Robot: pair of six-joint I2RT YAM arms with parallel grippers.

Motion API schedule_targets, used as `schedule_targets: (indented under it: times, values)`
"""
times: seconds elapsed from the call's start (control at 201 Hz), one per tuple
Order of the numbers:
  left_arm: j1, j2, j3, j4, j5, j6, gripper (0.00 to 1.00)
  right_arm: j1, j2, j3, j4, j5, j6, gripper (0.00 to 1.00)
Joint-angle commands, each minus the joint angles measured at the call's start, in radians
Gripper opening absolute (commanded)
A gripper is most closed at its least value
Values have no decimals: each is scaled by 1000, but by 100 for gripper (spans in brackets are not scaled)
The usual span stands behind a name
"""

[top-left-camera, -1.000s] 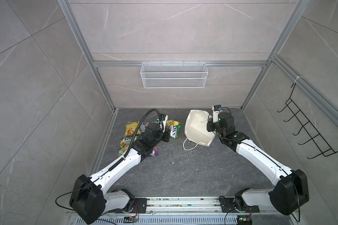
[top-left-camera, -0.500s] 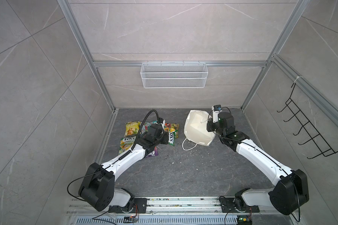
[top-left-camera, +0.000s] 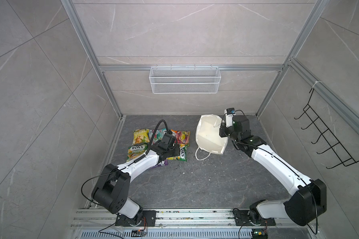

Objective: Take the snacks out of the paper bag
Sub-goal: Place the paper bag at the top-center of the table.

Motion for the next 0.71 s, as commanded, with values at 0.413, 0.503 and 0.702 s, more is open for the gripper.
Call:
schedule_targets:
  times: [0.413,0.503,0.702]
  values:
    - [-10,118,152,-100,10,-94,0,-87,219,443,-414,-222,282,0]
    - [-12,121,150,-98,6,-91,0,-106,242,454,-421,-239,306,0]
    - [-11,127,153,-102,8,-80,0,-143,301,493,-464,-305,329,0]
